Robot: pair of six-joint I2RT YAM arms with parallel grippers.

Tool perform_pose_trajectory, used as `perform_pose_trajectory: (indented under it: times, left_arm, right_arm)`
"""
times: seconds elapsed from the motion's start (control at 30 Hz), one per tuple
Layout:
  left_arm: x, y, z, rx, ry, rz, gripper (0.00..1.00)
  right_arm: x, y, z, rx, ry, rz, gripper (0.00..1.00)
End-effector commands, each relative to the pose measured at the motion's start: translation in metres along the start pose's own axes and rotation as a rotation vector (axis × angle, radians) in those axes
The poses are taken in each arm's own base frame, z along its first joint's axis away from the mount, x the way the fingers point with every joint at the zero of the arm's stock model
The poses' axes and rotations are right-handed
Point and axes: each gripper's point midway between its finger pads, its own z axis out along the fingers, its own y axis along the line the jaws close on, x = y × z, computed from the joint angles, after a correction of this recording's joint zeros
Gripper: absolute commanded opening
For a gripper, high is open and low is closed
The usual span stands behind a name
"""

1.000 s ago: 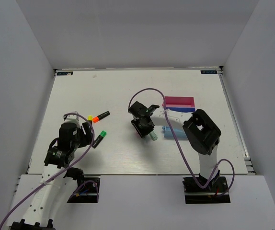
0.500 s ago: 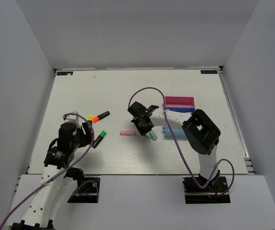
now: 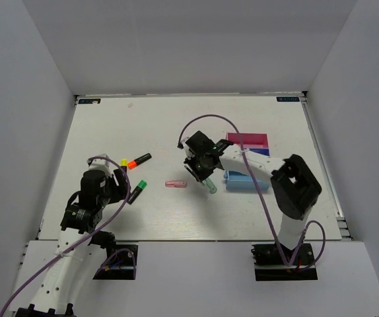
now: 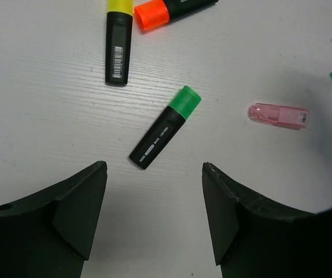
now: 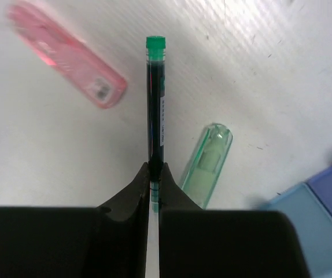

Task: Sort the stationery into containers
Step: Pick up the pen from the center of the board, then place the pen in the storage box.

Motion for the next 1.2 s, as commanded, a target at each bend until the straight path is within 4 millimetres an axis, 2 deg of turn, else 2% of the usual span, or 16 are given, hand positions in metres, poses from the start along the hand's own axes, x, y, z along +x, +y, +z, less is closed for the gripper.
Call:
perform_pose_trajectory:
  times: [0.0, 0.1, 0.2, 0.27, 0.3, 0.33, 0.37, 0.43, 0.47, 0.5, 0.6, 0.77, 0.8, 0.83, 0.97, 1.17]
  left_arm:
    - [-0.001, -0.003, 0.002, 0.021, -0.004, -0.005, 0.77]
    - [-0.001, -0.004, 0.001, 0.023, -0.005, -0.004, 0.77]
    - [0.0, -0.003, 0.002, 0.018, 0.001, -0.004, 0.77]
    - [0.0, -0.003, 0.002, 0.021, 0.002, -0.005, 0.77]
    - [0.001, -0.004, 0.002, 0.023, 0.003, -0.002, 0.77]
    - [0.0, -0.004, 0.002, 0.024, 0.003, -0.002, 0.77]
    - [0.001, -0.004, 0.002, 0.024, 0.005, -0.002, 0.77]
    - [0.001, -0.004, 0.003, 0.025, 0.007, -0.002, 0.77]
    - [0.001, -0.005, 0.003, 0.028, 0.008, -0.001, 0.77]
    - [0.001, -0.006, 0.002, 0.032, 0.008, -0.001, 0.77]
    - [0.001, -0.005, 0.003, 0.031, 0.006, -0.002, 0.77]
    - [0.002, -0.005, 0.004, 0.031, 0.014, 0.0, 0.77]
    - [0.001, -0.006, 0.003, 0.033, 0.013, 0.001, 0.77]
    - [0.002, -0.005, 0.004, 0.031, 0.017, 0.001, 0.77]
    - [0.004, -0.005, 0.005, 0.028, 0.026, -0.001, 0.77]
    - [0.005, -0.005, 0.005, 0.026, 0.03, 0.003, 0.77]
  right_arm:
    - [-0.059, 0.016, -0.069, -0.097, -0.258, -0.131, 0.0]
    - [-0.089, 0.004, -0.11, -0.057, -0.374, -0.166, 0.0]
    - [-0.105, -0.026, -0.136, 0.086, -0.426, -0.224, 0.0]
    - [-0.11, -0.062, -0.15, 0.252, -0.41, -0.241, 0.0]
    - [-0.109, -0.088, -0.156, 0.362, -0.387, -0.264, 0.0]
    - [-0.111, -0.089, -0.158, 0.371, -0.388, -0.298, 0.0]
    - [-0.107, -0.115, -0.162, 0.454, -0.339, -0.389, 0.0]
    - [-0.106, -0.132, -0.167, 0.514, -0.335, -0.453, 0.0]
    - [-0.096, -0.157, -0.166, 0.567, -0.276, -0.542, 0.0]
    - [-0.109, -0.162, -0.183, 0.605, -0.352, -0.556, 0.0]
    - [-0.091, -0.2, -0.183, 0.608, -0.305, -0.651, 0.0]
    - [-0.075, -0.217, -0.176, 0.469, -0.247, -0.807, 0.0]
    - [-0.076, -0.227, -0.183, 0.461, -0.254, -0.843, 0.0]
    - [-0.071, -0.219, -0.171, 0.375, -0.256, -0.866, 0.0]
    - [-0.059, -0.225, -0.157, 0.283, -0.259, -0.986, 0.0]
    - [-0.051, -0.236, -0.132, 0.18, -0.273, -1.002, 0.0]
